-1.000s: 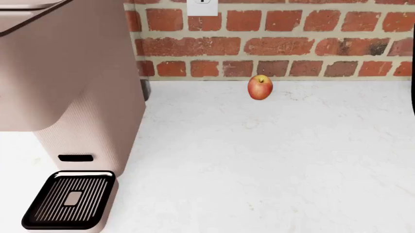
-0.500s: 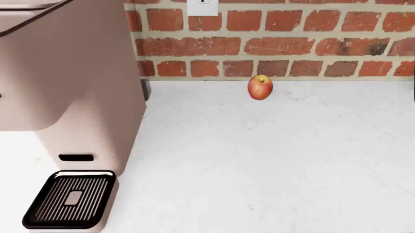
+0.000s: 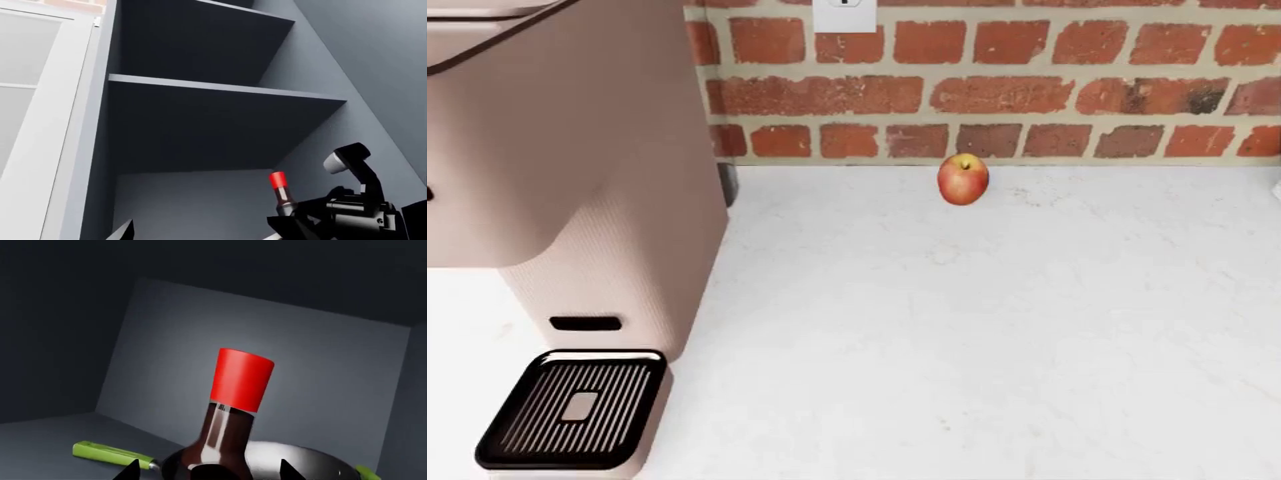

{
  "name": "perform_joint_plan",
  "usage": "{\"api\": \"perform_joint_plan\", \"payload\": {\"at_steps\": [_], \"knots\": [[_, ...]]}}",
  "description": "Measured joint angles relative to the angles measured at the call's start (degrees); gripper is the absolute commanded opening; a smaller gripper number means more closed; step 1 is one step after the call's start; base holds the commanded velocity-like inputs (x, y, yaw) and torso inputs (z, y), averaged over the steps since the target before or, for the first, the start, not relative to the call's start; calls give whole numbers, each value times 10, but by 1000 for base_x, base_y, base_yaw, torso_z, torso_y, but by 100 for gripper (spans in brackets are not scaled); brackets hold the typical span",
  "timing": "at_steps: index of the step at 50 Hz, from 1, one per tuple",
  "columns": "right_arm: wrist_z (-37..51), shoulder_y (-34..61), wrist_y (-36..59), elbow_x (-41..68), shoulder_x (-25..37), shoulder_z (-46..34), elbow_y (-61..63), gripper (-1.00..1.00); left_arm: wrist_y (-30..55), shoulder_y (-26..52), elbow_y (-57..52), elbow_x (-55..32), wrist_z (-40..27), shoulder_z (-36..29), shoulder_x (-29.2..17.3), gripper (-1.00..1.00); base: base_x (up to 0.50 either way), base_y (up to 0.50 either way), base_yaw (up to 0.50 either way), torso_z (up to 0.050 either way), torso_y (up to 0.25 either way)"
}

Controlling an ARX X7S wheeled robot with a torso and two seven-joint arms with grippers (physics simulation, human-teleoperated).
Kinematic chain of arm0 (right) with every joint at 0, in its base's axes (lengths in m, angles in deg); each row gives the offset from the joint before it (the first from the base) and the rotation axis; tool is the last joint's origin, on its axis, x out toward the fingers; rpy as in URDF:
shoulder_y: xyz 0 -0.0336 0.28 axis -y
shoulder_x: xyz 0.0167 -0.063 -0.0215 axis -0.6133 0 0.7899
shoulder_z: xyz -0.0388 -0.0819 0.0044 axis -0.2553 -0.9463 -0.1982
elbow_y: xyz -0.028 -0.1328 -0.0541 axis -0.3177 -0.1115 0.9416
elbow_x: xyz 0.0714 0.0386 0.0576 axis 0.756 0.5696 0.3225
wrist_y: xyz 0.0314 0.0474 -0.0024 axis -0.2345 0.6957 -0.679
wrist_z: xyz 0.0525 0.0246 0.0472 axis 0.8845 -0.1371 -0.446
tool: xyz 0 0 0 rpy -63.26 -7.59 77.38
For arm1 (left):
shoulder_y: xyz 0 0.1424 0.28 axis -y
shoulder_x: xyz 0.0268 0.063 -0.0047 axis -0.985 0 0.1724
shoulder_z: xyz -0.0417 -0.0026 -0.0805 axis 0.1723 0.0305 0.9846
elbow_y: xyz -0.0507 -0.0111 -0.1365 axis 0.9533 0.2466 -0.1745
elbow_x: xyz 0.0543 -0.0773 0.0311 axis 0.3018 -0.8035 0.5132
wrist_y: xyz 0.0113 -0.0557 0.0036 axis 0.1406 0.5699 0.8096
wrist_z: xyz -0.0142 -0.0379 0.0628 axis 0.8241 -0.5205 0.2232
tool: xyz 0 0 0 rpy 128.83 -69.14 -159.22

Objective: Pick the condiment bottle from the counter and place it in the cabinet.

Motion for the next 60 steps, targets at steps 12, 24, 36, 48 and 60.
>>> {"api": "perform_joint_plan", "payload": {"at_steps": [12, 24, 36, 48, 60], "knots": [[9, 11, -5, 6, -1, 23, -29, 100, -1, 2, 0, -2, -1, -1, -1, 100, 0, 0, 0, 48, 69], [14, 28, -10, 3, -3, 53, -68, 100, 0, 6, -1, -7, -5, -1, -3, 100, 0, 0, 0, 48, 69], [5, 37, -18, -13, -5, 68, -90, 100, -1, 8, -2, -11, -7, 0, -6, 100, 0, 0, 0, 48, 69], [-7, 44, -17, -27, -5, 73, -104, 100, -3, 10, -2, -14, -7, 0, -8, 100, 0, 0, 0, 48, 69], [-15, 59, -6, -39, -5, 76, -123, 100, -2, 13, -4, -19, -11, 0, -10, 100, 0, 0, 0, 48, 68]]}}
